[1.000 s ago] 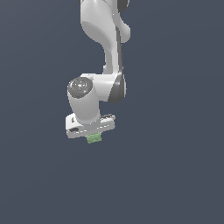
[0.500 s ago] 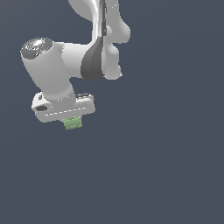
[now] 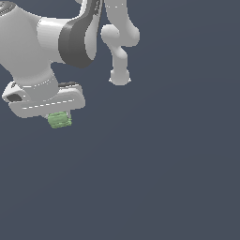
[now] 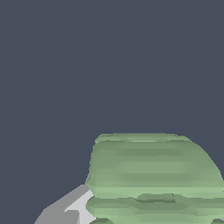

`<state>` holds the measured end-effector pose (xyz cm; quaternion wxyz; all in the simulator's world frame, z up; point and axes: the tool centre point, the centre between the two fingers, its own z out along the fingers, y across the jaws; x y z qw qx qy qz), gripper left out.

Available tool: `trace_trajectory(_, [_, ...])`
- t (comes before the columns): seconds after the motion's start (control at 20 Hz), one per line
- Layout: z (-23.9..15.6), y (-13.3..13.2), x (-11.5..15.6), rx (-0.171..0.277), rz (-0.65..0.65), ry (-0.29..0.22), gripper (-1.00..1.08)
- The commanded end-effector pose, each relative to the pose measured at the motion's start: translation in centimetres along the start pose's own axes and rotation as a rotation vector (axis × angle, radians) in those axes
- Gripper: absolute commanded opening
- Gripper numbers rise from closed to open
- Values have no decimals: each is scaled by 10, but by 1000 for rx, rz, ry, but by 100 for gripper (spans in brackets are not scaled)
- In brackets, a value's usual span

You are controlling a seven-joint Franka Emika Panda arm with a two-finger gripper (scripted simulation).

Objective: Pick up the object and move it to a goal position.

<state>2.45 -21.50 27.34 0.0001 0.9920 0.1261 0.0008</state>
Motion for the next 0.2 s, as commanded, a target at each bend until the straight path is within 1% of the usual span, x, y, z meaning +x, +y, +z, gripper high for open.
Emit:
trace_trajectory(0.0, [-6,4,-2,1,-1,-2,-100])
trace_trajectory(0.15, [-7,6,-2,1,-1,-2,-100])
